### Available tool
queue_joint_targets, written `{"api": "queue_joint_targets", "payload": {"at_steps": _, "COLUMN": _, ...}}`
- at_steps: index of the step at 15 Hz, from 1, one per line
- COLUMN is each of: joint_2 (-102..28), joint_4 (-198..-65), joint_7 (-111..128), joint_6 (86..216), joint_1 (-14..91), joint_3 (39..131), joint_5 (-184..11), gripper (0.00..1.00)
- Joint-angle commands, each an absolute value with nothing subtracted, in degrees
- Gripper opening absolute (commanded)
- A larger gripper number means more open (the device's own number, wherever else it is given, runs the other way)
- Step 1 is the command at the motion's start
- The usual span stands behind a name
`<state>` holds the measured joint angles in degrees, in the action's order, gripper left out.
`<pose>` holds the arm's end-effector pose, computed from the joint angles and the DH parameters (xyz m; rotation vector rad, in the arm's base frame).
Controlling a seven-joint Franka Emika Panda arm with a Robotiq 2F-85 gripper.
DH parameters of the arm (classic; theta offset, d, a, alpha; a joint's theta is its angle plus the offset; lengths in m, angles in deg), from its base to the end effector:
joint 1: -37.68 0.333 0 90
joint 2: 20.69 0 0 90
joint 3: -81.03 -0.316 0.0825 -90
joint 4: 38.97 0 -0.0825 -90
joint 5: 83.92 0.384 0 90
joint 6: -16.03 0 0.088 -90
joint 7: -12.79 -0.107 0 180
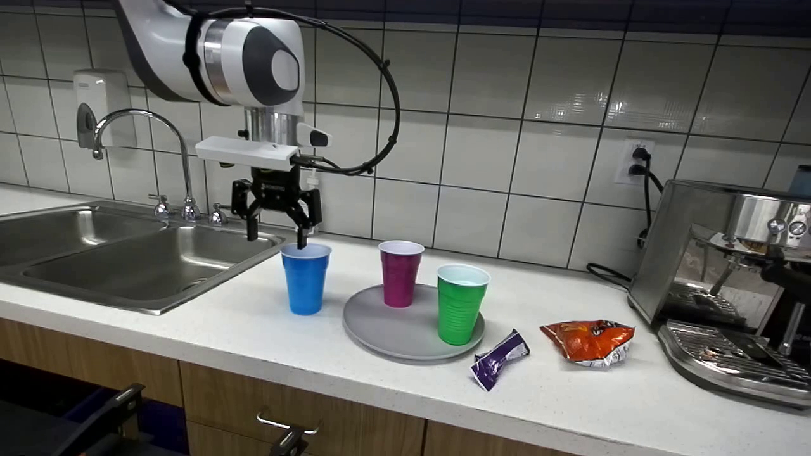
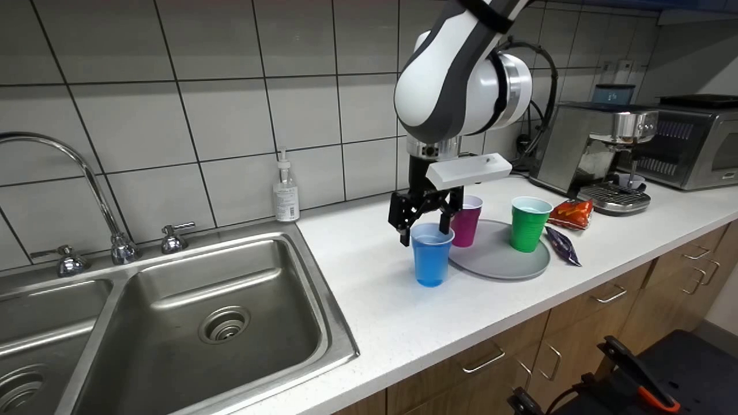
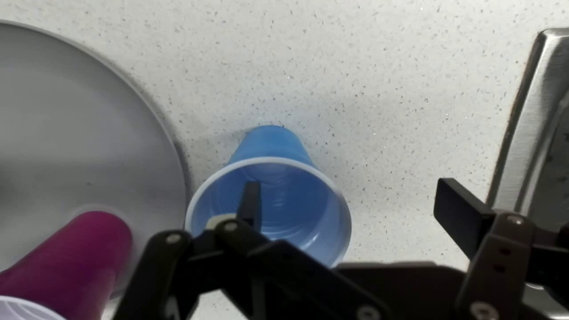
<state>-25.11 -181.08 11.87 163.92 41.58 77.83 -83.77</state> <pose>0.4740 0.0592 0.2621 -3.1297 -0.1652 -0.0367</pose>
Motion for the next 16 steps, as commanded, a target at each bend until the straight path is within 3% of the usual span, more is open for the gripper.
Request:
{"api": "queue_joint_targets", "payload": {"at_steps": 1, "joint_2": -26.5, "joint_4": -178.6, "joint_7": 10.4, "joint_6": 161.7, "joint_1": 41.6, "joint_3": 78.0, "joint_5": -85.2, "gripper": 1.0}}
{"api": "queue_joint_targets", "payload": {"at_steps": 16, "joint_2": -30.6, "joint_4": -175.8, "joint_7": 10.0, "joint_6": 159.7, "joint_1": 41.7, "joint_3": 78.6, "joint_5": -86.0, "gripper": 1.0}}
